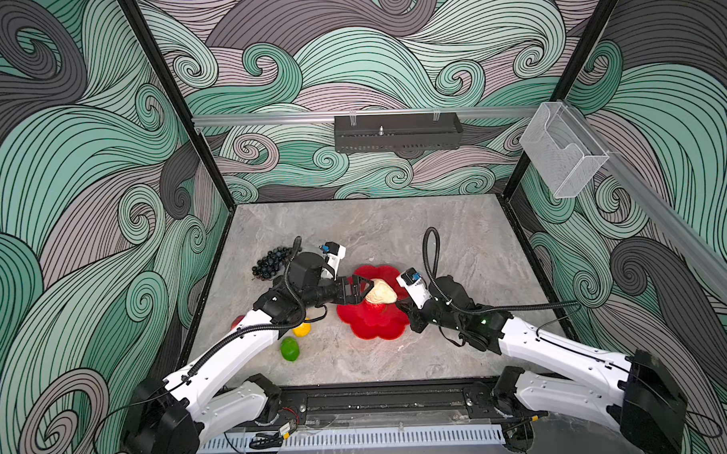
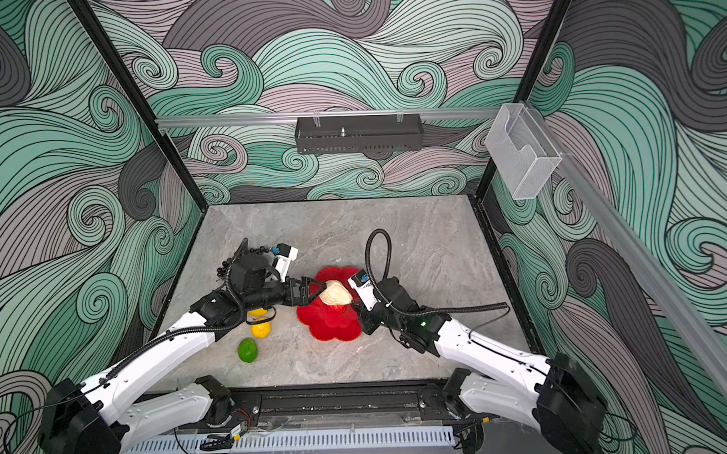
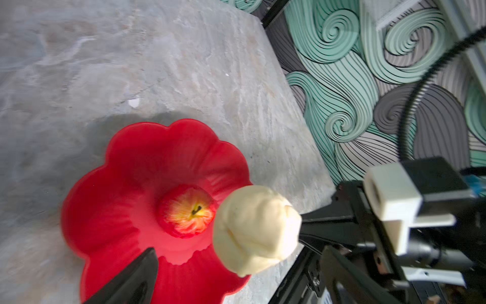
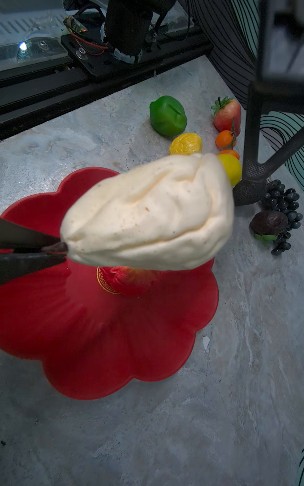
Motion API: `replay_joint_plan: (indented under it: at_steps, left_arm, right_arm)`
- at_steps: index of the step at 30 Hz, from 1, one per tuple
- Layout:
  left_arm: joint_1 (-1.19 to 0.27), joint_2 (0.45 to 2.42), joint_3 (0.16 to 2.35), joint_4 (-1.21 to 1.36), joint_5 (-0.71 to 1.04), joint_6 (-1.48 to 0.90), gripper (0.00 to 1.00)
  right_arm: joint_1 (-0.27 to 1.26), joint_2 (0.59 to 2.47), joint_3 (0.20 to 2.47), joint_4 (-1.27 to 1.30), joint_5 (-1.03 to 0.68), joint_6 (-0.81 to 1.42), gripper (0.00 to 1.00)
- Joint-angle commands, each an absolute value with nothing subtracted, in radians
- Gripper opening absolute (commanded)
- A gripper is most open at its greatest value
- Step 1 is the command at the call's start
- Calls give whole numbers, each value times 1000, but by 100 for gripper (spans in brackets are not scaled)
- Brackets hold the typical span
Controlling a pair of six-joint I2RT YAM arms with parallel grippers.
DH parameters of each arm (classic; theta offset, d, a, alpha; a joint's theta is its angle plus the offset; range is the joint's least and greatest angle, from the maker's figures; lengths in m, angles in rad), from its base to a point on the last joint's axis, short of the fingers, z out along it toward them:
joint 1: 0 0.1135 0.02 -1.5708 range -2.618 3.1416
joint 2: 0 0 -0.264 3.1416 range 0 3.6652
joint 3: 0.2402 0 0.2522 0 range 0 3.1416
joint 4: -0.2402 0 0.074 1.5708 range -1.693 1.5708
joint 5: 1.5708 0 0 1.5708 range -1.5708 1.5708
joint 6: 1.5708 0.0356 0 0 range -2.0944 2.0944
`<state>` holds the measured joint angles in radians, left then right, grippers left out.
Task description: Place and organize the fake fruits in the fruit bowl
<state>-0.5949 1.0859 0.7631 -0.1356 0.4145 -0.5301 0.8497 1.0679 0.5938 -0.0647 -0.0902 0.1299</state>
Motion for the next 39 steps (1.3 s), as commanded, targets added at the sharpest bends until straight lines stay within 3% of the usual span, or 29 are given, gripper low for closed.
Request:
replay_joint_plan:
  at_steps: [1, 15, 20, 27, 32, 39]
  left_arm:
    - [-617, 1125, 768, -39, 549, -482, 99]
    - [-647, 1262, 816, -89, 567, -488, 88]
    - [-647, 1258, 824, -147, 496, -474, 96]
    - [-644, 1266, 829, -143, 490, -502, 98]
    - [-644, 1276, 825, -95, 554, -521, 88]
    - [-644, 1298, 834, -53, 629, -553, 63]
  right_arm:
    - [854, 1069, 609, -62, -129, 109, 0]
    - [855, 1049, 617, -42, -171, 117, 0]
    - [856, 1040, 623, -51, -154, 110, 0]
    - [856, 1024, 622, -47, -152, 110, 0]
    - [856, 1019, 611, -10, -173, 126, 0]
    - [856, 1041, 612, 6, -147, 134, 0]
